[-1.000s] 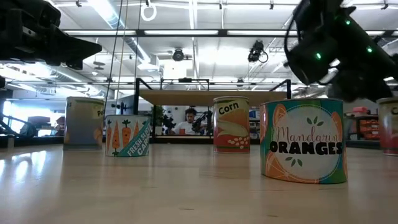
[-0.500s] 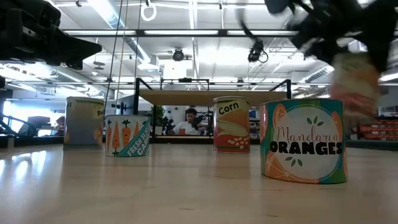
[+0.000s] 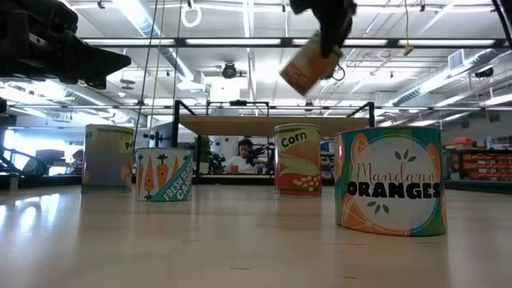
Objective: Pick and place cans onto a shelf
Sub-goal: Put the right large canned corn on the shelf
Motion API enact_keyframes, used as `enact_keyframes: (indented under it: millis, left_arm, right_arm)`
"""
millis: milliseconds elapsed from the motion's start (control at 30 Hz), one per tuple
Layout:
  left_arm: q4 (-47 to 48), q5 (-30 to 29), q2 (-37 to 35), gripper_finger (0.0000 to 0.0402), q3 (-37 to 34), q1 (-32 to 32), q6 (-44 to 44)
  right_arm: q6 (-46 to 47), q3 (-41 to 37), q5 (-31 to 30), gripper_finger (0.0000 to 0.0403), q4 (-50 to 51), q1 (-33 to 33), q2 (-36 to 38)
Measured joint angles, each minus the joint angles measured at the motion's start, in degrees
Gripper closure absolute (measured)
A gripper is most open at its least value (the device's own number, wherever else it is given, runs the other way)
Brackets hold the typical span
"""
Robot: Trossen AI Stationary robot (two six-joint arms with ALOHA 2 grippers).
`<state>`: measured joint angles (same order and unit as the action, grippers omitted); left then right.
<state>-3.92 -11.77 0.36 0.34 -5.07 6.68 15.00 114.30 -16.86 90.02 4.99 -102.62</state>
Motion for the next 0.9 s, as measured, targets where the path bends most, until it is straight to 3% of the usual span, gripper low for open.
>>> enact_keyframes:
  millis: [233, 367, 567, 900]
  left_arm:
    - [-0.1, 0.0, 0.0, 0.0374, 0.0, 0.0, 0.0]
    - [-0.1, 0.0, 0.0, 0.0374, 0.0, 0.0, 0.0]
    - [-0.1, 0.0, 0.0, 0.0374, 0.0, 0.0, 0.0]
    - [-0.1, 0.0, 0.0, 0.0374, 0.0, 0.0, 0.0]
  right_arm:
    - [1.0, 10.4, 2.2, 0.0082, -0.1, 10.0, 0.1]
    - [6.4, 10.6, 9.6, 0.0082, 0.1, 18.7, 0.9]
    - [13.8, 8.8, 26.0, 0.0082, 0.0, 28.1, 1.0]
    - [14.8, -0.4, 32.8, 0.0080, -0.1, 32.0, 3.1]
